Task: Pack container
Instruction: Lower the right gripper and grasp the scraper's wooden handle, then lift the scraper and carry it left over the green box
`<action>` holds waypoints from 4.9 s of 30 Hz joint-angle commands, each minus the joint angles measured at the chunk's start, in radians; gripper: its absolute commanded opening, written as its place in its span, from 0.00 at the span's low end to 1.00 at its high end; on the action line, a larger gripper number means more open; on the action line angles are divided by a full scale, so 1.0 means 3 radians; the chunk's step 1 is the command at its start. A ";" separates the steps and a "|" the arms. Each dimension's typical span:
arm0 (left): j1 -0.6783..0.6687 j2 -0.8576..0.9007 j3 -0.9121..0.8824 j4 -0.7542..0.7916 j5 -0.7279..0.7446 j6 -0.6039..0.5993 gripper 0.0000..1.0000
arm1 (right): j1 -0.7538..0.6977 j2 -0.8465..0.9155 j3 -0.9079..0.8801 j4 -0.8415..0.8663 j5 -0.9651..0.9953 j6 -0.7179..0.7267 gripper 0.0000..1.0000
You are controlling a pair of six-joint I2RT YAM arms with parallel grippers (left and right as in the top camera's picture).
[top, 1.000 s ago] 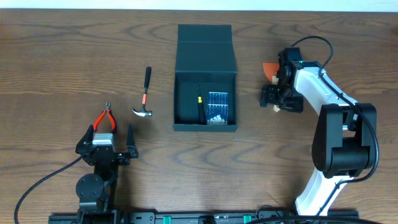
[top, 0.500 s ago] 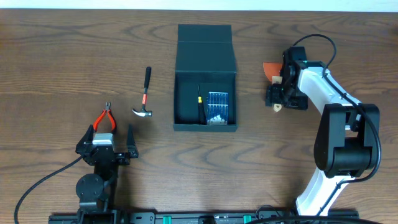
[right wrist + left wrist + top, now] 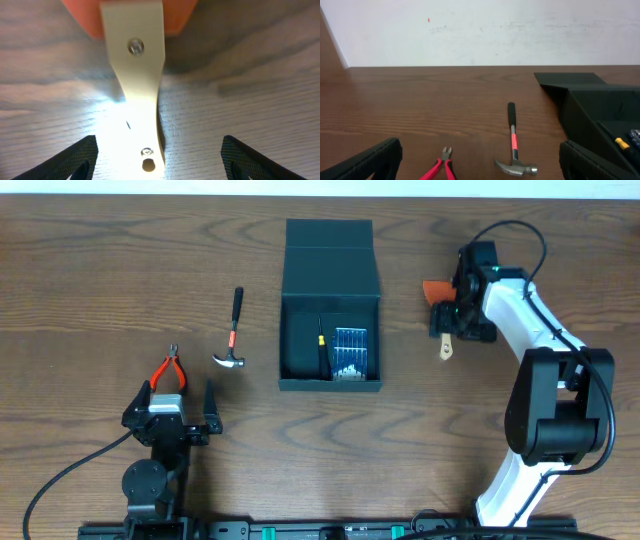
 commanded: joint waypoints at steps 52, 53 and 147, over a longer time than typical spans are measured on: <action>-0.0009 -0.0020 -0.0036 -0.0051 0.0046 0.0047 0.98 | 0.0029 0.0863 0.0627 -0.0554 -0.0120 -0.0407 0.23; -0.0009 -0.0020 -0.0036 -0.0051 0.0046 0.0047 0.98 | 0.0029 0.0863 0.0627 -0.0554 -0.0120 -0.0407 0.22; -0.0009 -0.0020 -0.0036 -0.0051 0.0046 0.0047 0.99 | 0.1888 0.0717 0.2981 -0.2332 -0.0319 0.0521 0.01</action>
